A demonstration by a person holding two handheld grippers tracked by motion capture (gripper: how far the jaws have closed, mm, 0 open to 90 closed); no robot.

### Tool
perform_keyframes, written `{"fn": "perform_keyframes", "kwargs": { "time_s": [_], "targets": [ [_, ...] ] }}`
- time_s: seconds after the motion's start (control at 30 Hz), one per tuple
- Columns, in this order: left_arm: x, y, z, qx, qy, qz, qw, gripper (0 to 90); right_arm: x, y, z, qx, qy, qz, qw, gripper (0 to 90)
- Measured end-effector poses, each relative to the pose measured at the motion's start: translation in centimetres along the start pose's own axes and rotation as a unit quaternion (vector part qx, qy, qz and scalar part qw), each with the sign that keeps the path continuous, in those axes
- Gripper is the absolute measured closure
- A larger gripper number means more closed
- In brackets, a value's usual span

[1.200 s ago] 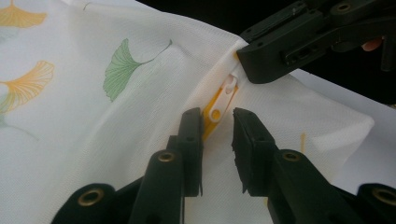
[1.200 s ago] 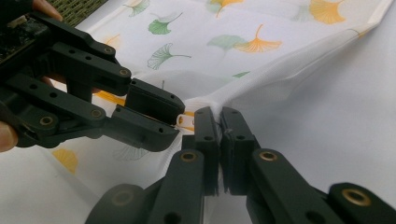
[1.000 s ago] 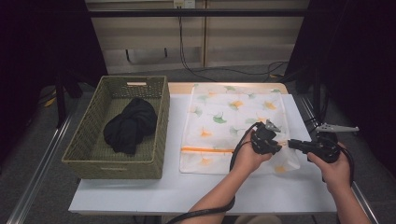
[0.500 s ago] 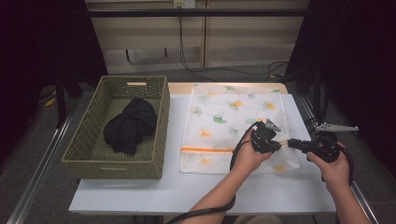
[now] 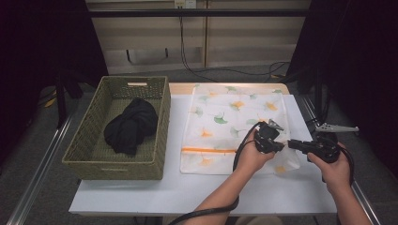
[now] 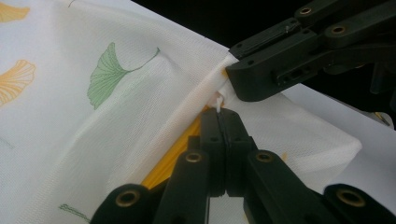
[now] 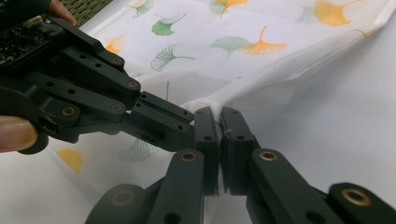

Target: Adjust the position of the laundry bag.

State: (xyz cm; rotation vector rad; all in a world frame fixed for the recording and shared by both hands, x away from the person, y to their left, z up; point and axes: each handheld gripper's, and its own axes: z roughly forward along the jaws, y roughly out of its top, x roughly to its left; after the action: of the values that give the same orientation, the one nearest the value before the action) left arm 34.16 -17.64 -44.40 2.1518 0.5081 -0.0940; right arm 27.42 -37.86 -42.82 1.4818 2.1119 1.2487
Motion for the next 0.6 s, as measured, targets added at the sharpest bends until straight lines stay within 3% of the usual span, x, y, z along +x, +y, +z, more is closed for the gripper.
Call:
{"fn": "perform_keyframes", "kwargs": {
  "time_s": [0.23, 0.37, 0.4, 0.6],
  "targets": [
    [-0.32, 0.04, 0.13, 0.003, 0.005, -0.017, 0.9998, 90.0, -0.09, -0.15, -0.23, -0.001, 0.0, 0.008, 1.0, 86.8],
    [-0.48, 0.25, 0.06, 0.016, 0.012, -0.037, 0.9991, 90.0, -0.07, -0.14, -0.3, 0.0, 0.0, 0.007, 1.0, 86.8],
    [-0.47, 0.2, 0.12, 0.008, 0.007, -0.048, 0.9988, 90.0, -0.04, -0.13, -0.3, -0.001, 0.0, 0.009, 1.0, 86.8],
    [-0.44, 0.18, -0.17, 0.02, 0.013, -0.067, 0.9975, 90.0, 0.05, -0.09, -0.29, -0.001, 0.004, 0.011, 0.9999, 86.9]
  ]
}}
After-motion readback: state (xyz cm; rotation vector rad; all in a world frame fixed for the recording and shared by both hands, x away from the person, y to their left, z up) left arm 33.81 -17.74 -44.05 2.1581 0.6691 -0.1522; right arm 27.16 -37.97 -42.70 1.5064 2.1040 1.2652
